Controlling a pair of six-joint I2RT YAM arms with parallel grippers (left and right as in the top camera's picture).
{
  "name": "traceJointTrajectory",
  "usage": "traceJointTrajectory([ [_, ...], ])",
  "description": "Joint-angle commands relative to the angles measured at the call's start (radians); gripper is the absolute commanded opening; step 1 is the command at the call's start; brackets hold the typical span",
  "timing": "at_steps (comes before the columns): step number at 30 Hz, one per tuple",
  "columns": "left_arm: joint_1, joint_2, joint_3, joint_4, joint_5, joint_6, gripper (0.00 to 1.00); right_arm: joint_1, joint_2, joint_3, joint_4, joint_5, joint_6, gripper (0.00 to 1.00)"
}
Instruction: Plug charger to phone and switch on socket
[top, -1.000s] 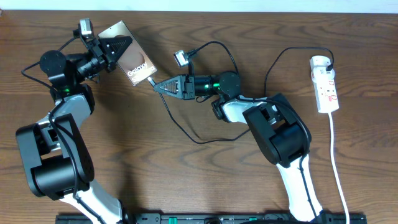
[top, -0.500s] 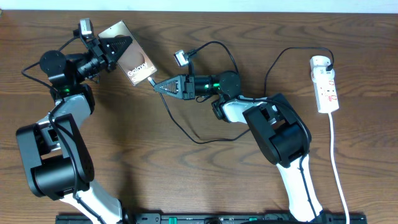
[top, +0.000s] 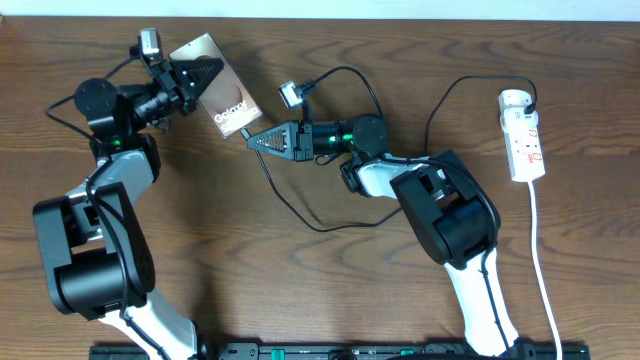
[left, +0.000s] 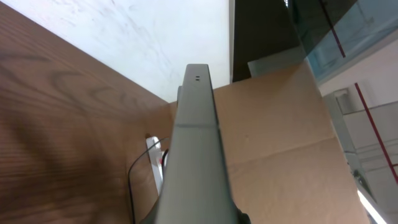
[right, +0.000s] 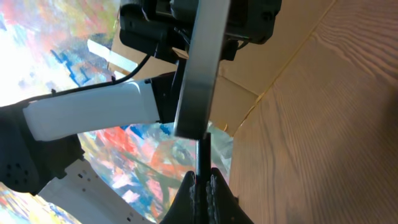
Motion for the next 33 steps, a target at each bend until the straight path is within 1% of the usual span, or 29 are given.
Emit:
traceJointTrajectory([
  [1,0.0,-0.009,0.009,0.014,0.013,0.011,0.07,0.003,0.001,0.014,0.04,0.024,0.0,0.01],
  [12,0.073,-0.009,0.009,0.014,-0.005,0.01,0.07,0.003,0.001,0.014,0.04,0.011,-0.009,0.01],
  [33,0.031,-0.009,0.009,0.014,-0.002,0.01,0.07,0.003,0.001,0.014,0.04,0.011,-0.019,0.01],
])
